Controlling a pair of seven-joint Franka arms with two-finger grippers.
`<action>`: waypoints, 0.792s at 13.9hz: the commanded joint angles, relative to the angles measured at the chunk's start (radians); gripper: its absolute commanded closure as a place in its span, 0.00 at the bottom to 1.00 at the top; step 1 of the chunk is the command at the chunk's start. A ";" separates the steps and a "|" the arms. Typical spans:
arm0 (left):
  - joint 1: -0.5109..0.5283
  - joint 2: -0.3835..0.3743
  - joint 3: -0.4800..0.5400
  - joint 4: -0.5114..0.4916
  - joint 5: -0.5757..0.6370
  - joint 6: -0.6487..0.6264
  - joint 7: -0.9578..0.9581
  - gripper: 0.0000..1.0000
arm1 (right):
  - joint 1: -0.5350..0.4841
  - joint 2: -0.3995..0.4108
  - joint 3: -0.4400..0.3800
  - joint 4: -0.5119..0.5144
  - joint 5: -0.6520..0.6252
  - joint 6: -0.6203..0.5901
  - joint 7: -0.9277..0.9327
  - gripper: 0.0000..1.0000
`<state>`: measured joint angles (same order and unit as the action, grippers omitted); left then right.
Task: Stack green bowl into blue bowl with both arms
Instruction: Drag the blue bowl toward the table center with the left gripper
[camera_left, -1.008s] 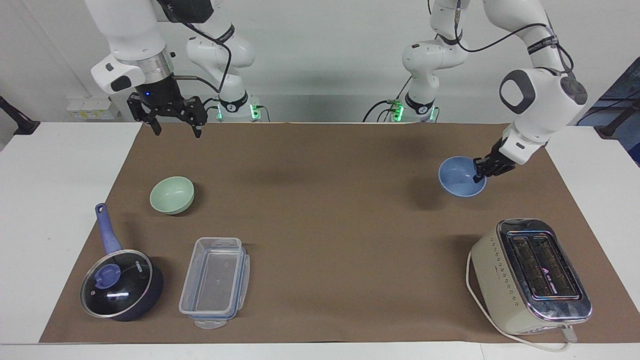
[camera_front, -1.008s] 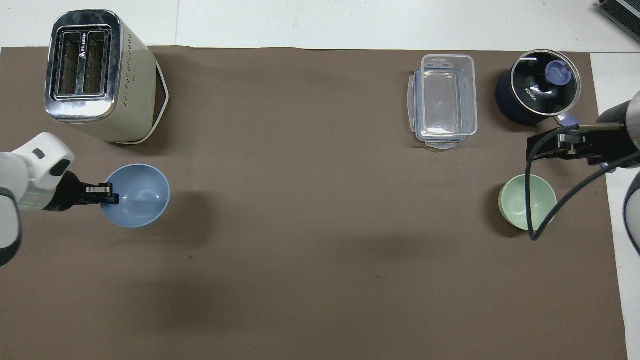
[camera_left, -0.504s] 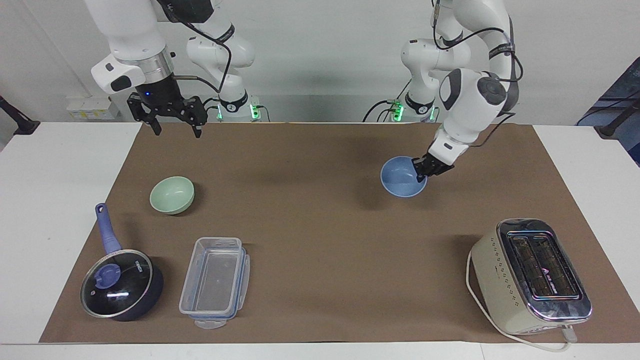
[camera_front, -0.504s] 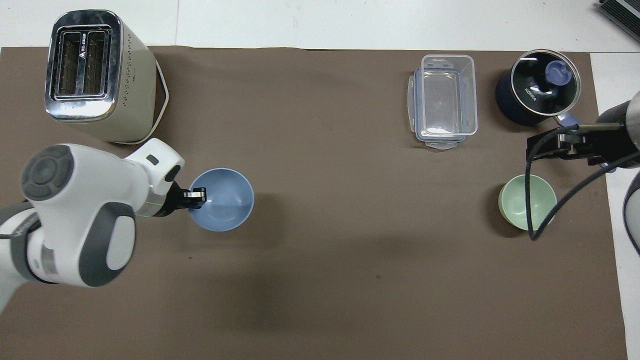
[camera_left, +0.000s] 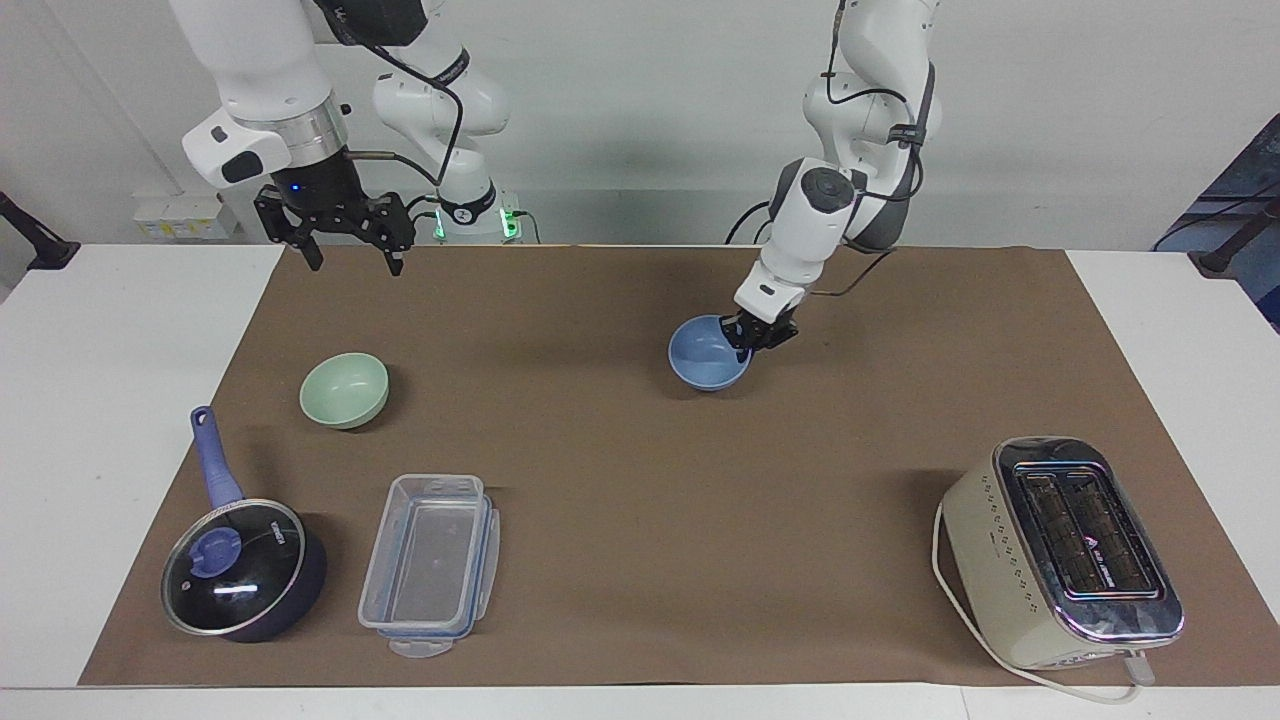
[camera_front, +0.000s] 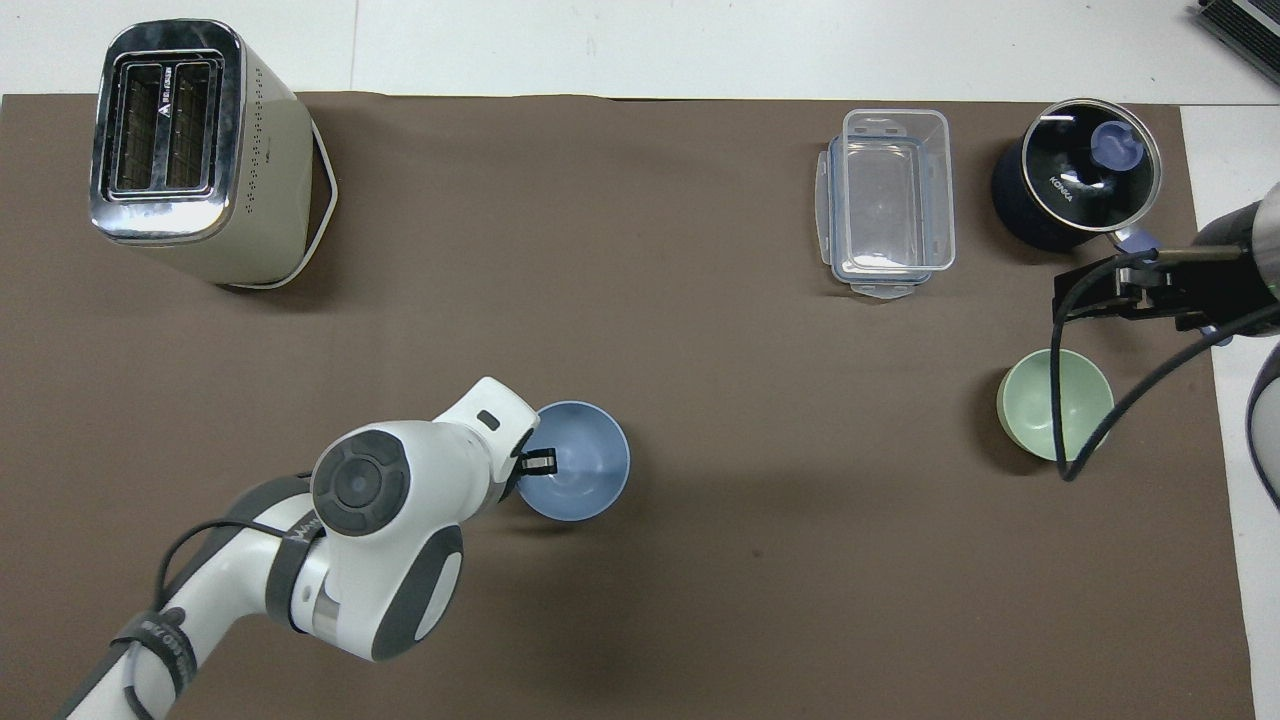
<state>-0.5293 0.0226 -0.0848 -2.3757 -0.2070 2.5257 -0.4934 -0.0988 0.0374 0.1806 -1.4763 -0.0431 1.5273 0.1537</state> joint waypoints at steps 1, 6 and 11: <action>-0.054 -0.003 0.020 -0.019 -0.012 0.042 -0.030 0.64 | -0.016 -0.014 0.003 -0.021 0.026 0.017 -0.014 0.00; 0.080 0.023 0.030 0.111 0.000 -0.062 0.109 0.00 | -0.016 -0.014 0.003 -0.021 0.026 0.017 -0.014 0.00; 0.262 0.036 0.031 0.304 0.024 -0.292 0.235 0.00 | -0.016 -0.014 0.003 -0.021 0.026 0.016 -0.014 0.00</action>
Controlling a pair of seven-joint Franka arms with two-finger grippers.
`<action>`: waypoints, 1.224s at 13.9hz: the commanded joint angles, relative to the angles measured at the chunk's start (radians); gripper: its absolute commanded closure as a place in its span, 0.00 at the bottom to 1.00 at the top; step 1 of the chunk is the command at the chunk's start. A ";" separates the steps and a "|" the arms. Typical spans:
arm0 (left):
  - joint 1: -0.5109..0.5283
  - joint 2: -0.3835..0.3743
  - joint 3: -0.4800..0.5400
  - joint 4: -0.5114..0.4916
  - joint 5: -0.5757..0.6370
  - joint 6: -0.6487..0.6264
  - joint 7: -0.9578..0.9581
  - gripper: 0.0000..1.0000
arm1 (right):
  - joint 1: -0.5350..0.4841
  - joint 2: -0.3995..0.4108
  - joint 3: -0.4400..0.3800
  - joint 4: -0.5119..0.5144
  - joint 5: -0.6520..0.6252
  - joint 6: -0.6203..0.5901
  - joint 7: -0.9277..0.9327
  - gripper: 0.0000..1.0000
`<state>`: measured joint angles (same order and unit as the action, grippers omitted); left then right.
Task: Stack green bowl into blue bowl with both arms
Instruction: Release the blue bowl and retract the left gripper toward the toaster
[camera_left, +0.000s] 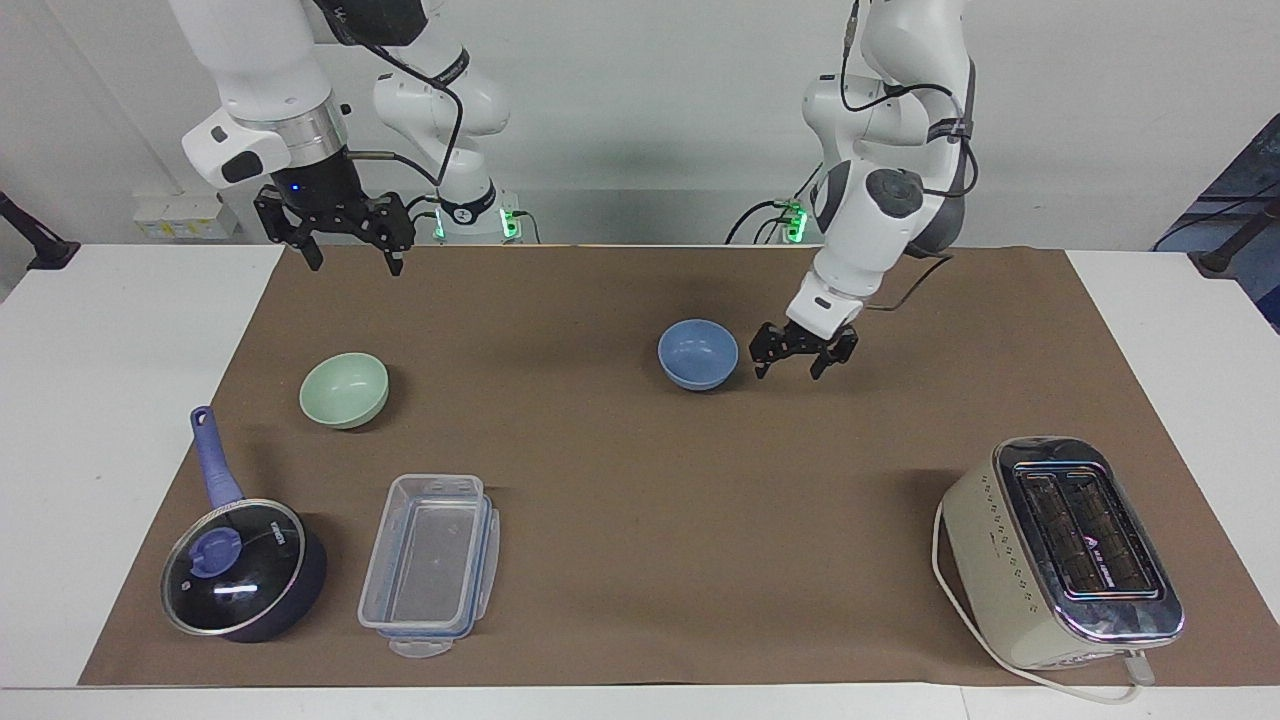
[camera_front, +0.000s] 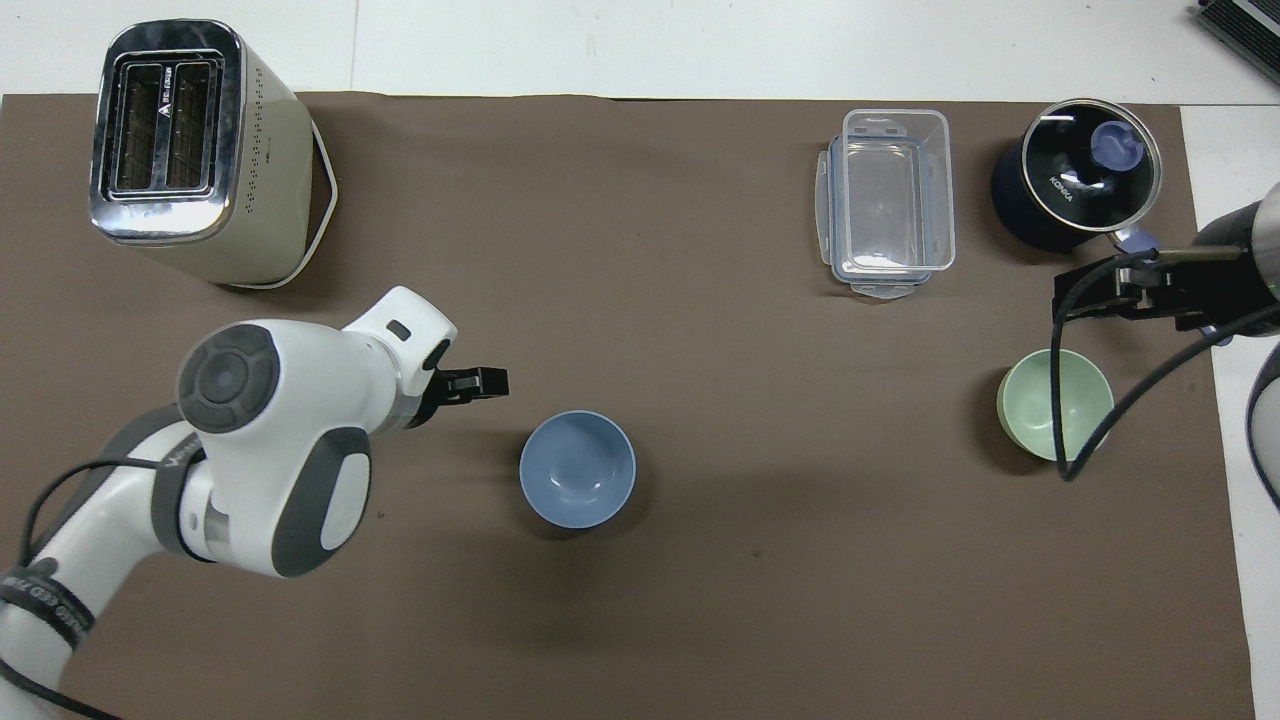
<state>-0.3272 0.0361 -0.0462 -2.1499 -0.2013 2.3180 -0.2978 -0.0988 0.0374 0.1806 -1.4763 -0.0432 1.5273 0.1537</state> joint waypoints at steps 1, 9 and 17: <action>0.094 0.022 -0.009 0.114 0.032 -0.136 0.075 0.00 | -0.016 -0.014 0.003 -0.021 0.026 0.017 -0.014 0.00; 0.263 -0.007 -0.004 0.393 0.144 -0.584 0.272 0.00 | -0.016 -0.014 0.003 -0.021 0.026 0.017 -0.014 0.00; 0.310 -0.015 -0.004 0.507 0.175 -0.756 0.264 0.00 | -0.016 -0.014 0.003 -0.021 0.026 0.017 -0.014 0.00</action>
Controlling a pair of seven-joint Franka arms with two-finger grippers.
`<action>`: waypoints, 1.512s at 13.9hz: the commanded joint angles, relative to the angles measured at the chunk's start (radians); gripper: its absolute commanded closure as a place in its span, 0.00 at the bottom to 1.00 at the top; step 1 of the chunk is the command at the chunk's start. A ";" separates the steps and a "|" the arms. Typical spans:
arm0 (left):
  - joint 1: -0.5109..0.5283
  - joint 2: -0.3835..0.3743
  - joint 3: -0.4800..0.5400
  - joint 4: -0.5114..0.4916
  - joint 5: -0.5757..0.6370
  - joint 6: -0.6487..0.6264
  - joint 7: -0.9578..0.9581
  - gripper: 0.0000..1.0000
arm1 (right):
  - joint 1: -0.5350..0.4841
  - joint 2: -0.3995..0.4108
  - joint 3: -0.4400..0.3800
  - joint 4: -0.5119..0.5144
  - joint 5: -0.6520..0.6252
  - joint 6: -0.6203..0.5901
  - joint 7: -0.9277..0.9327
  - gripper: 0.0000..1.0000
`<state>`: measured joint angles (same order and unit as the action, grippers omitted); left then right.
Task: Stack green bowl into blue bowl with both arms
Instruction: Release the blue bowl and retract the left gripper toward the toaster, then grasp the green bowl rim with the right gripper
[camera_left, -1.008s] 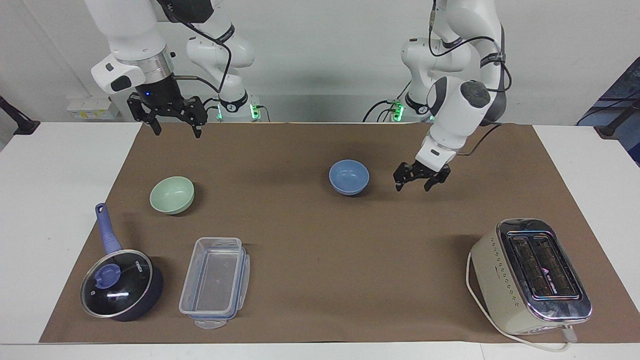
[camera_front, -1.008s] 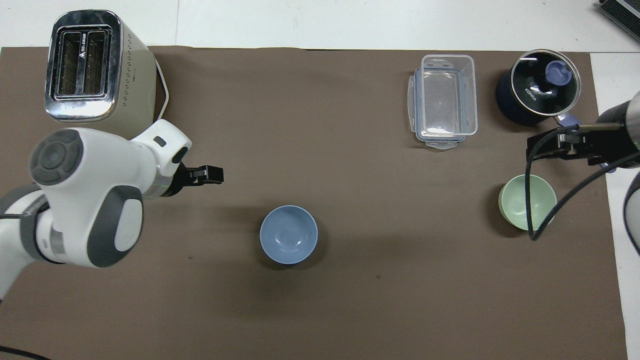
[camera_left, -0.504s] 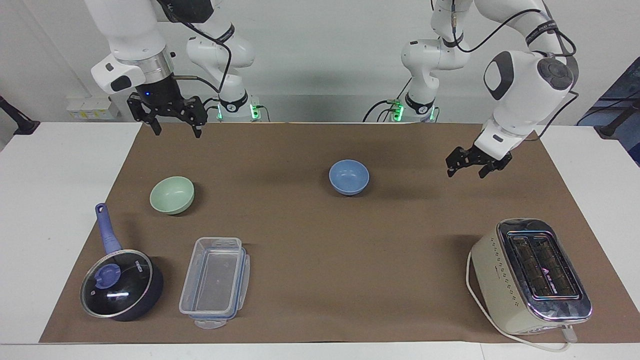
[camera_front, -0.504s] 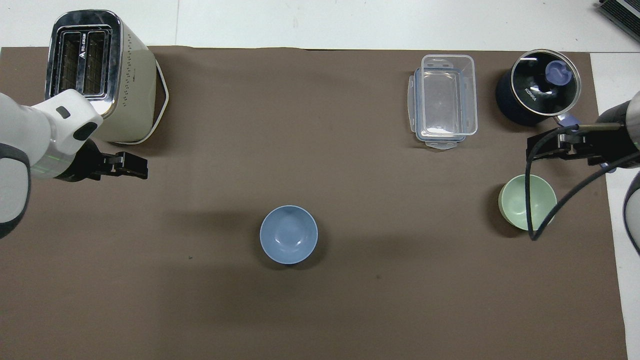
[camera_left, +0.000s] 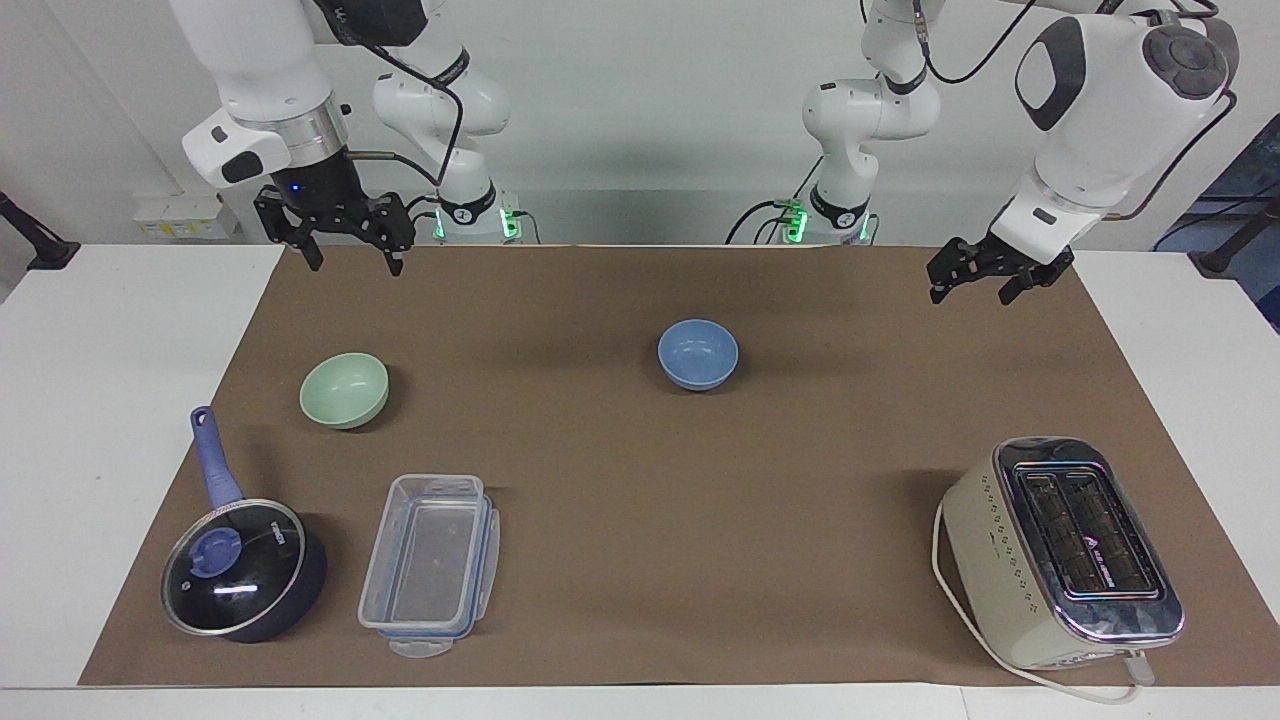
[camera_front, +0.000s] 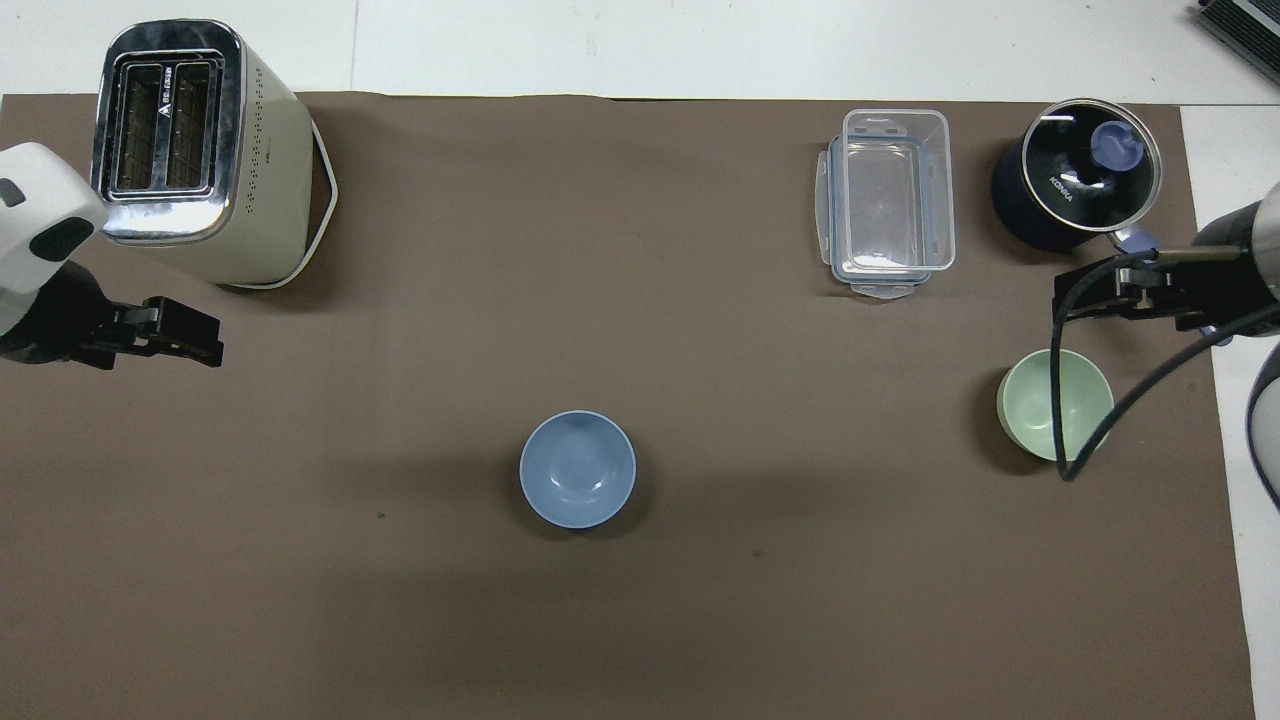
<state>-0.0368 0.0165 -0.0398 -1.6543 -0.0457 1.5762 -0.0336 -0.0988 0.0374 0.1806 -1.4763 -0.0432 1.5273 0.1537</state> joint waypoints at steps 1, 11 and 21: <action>0.020 0.005 -0.011 0.011 0.020 -0.015 0.000 0.00 | -0.016 -0.014 0.003 -0.021 0.026 0.017 -0.014 0.00; 0.018 0.005 -0.011 0.011 0.020 -0.015 0.000 0.00 | -0.016 -0.014 0.003 -0.021 0.026 0.017 -0.014 0.00; 0.018 0.005 -0.011 0.011 0.020 -0.015 0.000 0.00 | -0.057 -0.071 0.002 -0.123 0.026 0.075 -0.028 0.00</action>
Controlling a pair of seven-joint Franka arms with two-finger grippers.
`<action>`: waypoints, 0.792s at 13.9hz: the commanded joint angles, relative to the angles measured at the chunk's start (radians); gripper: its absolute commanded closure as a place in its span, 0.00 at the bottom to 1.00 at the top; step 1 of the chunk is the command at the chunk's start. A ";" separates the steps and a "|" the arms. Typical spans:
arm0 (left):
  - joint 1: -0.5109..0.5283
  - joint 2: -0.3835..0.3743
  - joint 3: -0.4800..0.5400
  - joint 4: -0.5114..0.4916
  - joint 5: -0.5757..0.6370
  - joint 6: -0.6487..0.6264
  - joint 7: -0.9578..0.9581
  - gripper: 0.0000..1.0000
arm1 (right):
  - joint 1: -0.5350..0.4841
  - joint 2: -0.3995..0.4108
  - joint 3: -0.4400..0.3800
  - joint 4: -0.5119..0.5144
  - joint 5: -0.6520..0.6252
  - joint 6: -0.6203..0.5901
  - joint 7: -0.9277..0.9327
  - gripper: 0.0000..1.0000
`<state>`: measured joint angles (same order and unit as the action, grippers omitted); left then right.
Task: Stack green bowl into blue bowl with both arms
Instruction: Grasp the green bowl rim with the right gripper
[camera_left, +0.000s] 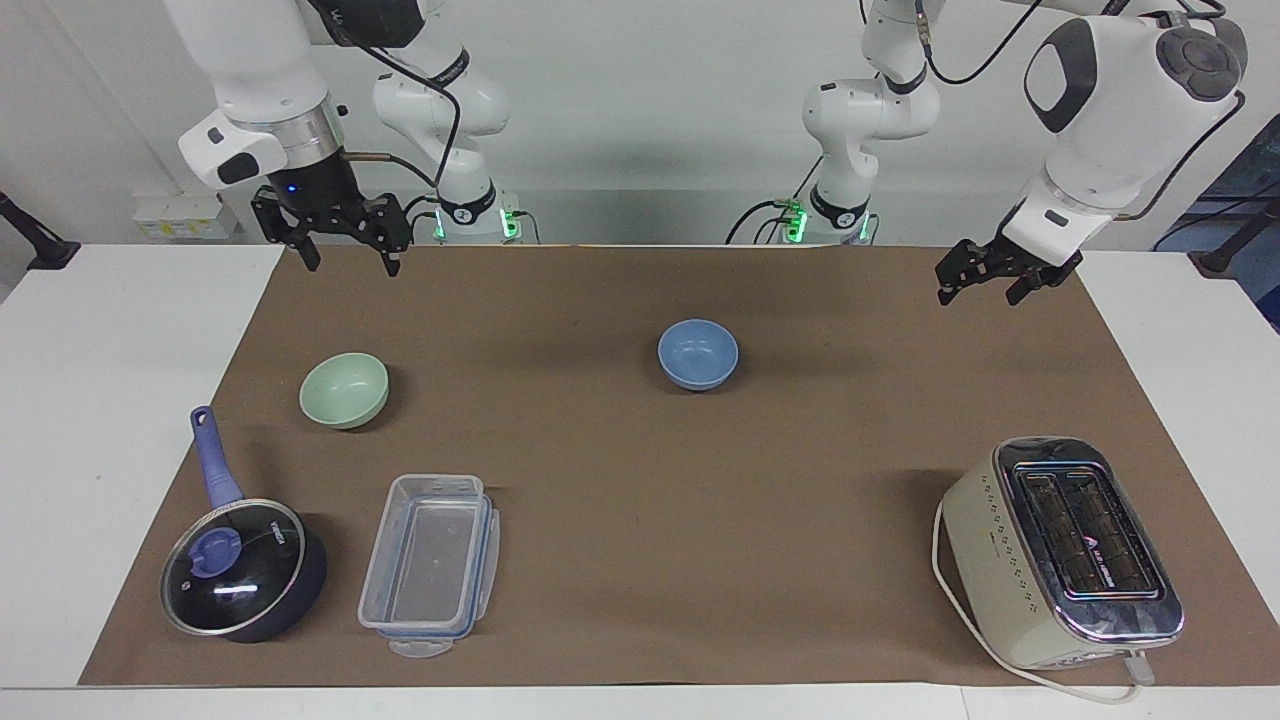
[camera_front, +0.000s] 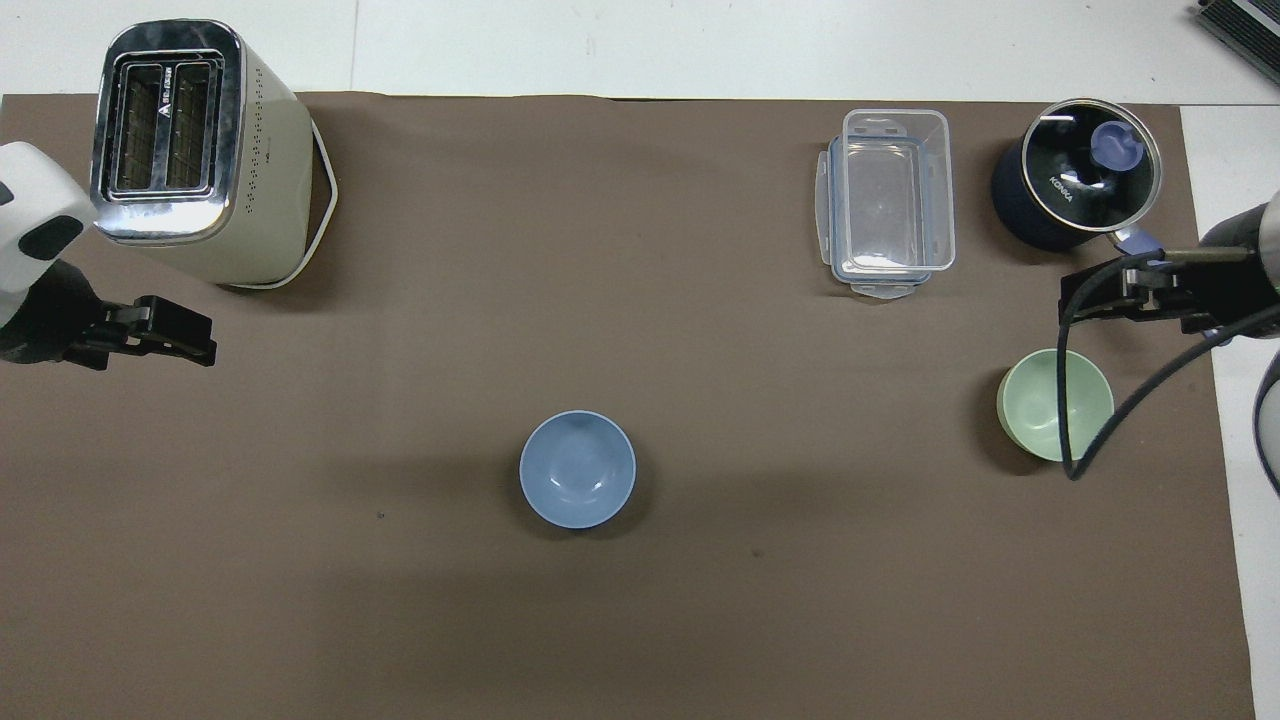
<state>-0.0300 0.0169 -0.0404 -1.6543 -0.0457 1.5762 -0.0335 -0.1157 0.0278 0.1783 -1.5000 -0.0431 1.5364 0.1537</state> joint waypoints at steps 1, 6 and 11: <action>0.012 0.005 -0.010 0.011 0.020 -0.015 0.000 0.00 | -0.051 -0.084 0.003 -0.145 0.028 0.095 -0.048 0.00; 0.012 0.005 -0.010 0.011 0.020 -0.015 0.000 0.00 | -0.119 -0.155 0.003 -0.360 0.026 0.218 -0.123 0.00; 0.012 0.005 -0.010 0.011 0.020 -0.015 0.000 0.00 | -0.188 -0.206 -0.003 -0.548 0.031 0.347 -0.227 0.00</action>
<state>-0.0300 0.0169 -0.0404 -1.6543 -0.0457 1.5762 -0.0335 -0.2699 -0.1200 0.1736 -1.9482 -0.0431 1.8275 -0.0171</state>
